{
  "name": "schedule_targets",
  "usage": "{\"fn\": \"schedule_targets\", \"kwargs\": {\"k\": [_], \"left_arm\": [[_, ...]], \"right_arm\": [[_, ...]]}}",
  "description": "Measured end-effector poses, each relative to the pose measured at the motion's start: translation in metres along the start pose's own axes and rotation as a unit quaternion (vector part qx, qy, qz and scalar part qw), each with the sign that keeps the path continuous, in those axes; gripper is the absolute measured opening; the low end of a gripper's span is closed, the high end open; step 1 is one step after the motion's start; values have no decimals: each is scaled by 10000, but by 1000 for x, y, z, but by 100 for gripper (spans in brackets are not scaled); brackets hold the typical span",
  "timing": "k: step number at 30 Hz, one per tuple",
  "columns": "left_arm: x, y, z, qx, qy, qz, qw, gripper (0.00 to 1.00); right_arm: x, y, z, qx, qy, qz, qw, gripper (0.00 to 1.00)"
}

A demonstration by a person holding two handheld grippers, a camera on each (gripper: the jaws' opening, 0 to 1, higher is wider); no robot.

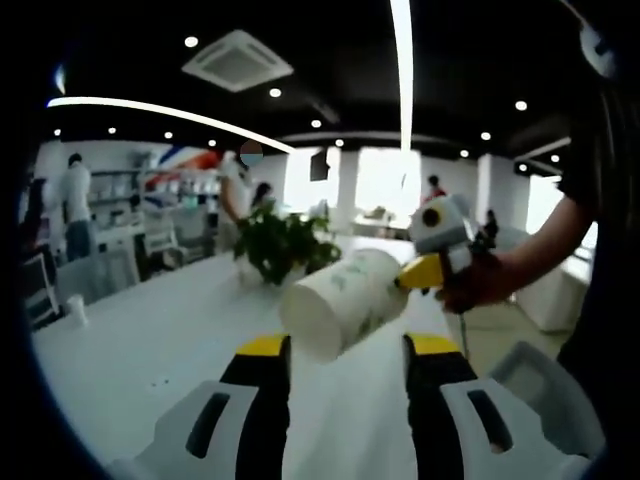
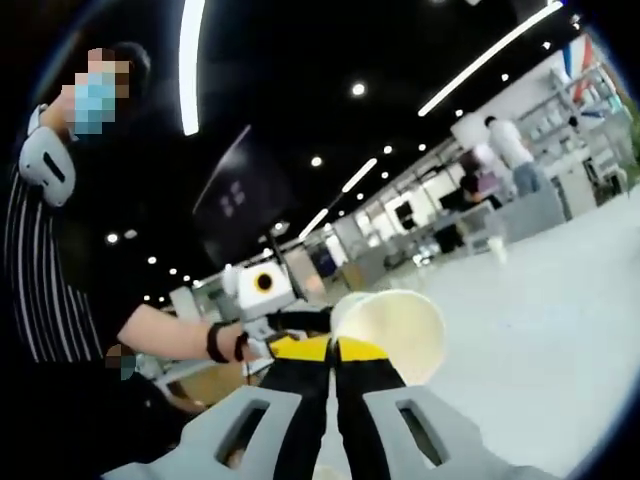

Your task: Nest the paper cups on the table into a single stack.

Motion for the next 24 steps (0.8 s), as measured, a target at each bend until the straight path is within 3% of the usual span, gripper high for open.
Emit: {"fn": "schedule_targets", "kwargs": {"k": [6, 9, 14, 22, 24], "left_arm": [[-1, 1, 1, -3, 58, -33, 10000, 54], [-1, 2, 1, 24, 56, -42, 10000, 57], [2, 5, 6, -57, 21, -19, 10000, 64], [8, 14, 17, -182, -78, -33, 9998, 68], [10, 17, 18, -212, -118, -32, 9997, 69]], "right_arm": [[0, -4, -6, -397, 227, -89, 9989, 0], [-1, -4, -7, -853, 622, -92, 9944, 0], [-7, -7, -10, -1231, 973, -210, 9874, 0], [-18, -14, -11, -2039, 1552, -380, 9659, 0], [-22, -15, -14, -2378, 1660, -450, 9560, 0]]}}
Point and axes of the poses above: the point that each gripper's makers call its tool centre point, and the gripper's own axes: y roughly backward along the fingers, x roughly to its right, z roughly out of its underside, the point moved 9 cm from there along y, roughly backward along the fingers, and after that the axes turned 5 degrees about x, right-handed, at the moved point
